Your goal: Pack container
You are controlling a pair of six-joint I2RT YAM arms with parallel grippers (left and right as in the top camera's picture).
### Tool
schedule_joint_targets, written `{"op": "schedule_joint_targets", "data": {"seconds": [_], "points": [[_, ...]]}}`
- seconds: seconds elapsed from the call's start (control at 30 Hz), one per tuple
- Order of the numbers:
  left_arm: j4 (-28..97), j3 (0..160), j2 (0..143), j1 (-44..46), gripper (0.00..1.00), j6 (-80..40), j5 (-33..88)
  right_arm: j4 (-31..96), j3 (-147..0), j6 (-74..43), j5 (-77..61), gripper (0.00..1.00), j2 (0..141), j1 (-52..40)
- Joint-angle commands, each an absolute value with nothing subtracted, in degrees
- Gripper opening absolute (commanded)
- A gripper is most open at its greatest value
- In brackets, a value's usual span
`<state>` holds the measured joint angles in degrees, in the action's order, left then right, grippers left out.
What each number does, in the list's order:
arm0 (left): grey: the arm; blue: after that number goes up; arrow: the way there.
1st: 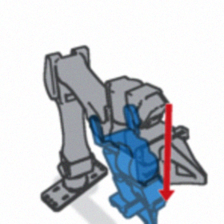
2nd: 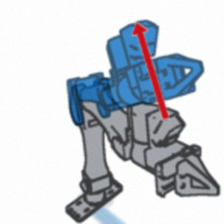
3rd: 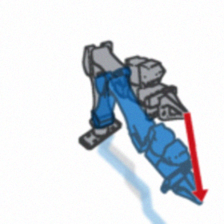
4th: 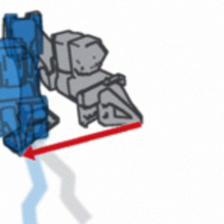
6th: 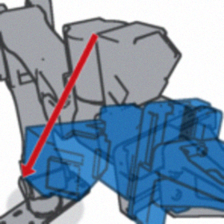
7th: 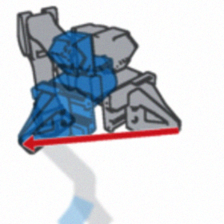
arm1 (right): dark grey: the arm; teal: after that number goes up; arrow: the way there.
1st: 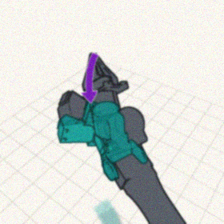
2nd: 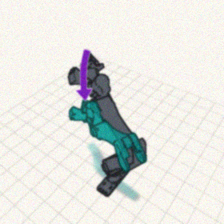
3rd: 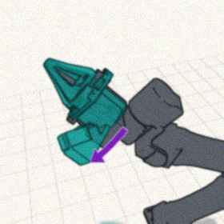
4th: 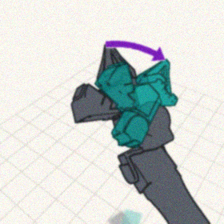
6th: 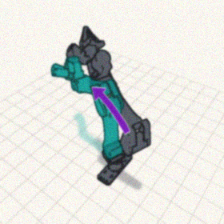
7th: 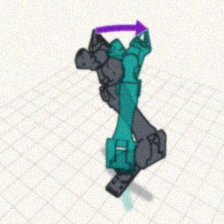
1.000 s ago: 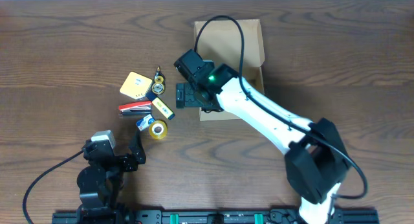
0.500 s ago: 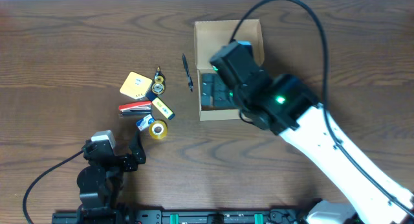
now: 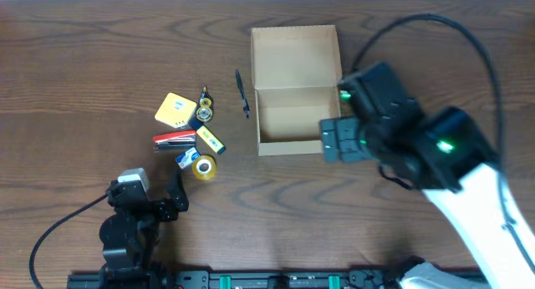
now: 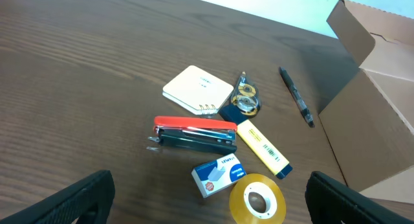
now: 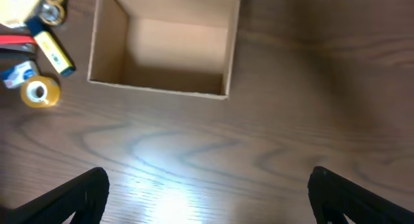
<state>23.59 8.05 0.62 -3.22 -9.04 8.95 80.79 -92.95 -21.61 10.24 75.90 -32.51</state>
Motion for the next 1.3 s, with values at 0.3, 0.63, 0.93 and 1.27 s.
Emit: {"op": "schedule_joint_targets", "data": {"seconds": [0.3,0.63,0.93,1.27], "points": [[23.7,6.9,0.2,-3.3,0.95,-9.0,8.4,84.8,-90.2,-9.7,5.7,0.99,67.0,-29.5],[23.7,6.9,0.2,-3.3,0.95,-9.0,8.4,81.4,-79.4,-7.4,1.9,0.99,58.9,-29.5],[23.7,6.9,0.2,-3.3,0.95,-9.0,8.4,75.4,-79.4,-7.2,7.4,0.99,51.0,-29.5],[23.7,6.9,0.2,-3.3,0.95,-9.0,8.4,73.0,-79.4,-7.2,7.5,0.99,50.5,-29.5]]}}
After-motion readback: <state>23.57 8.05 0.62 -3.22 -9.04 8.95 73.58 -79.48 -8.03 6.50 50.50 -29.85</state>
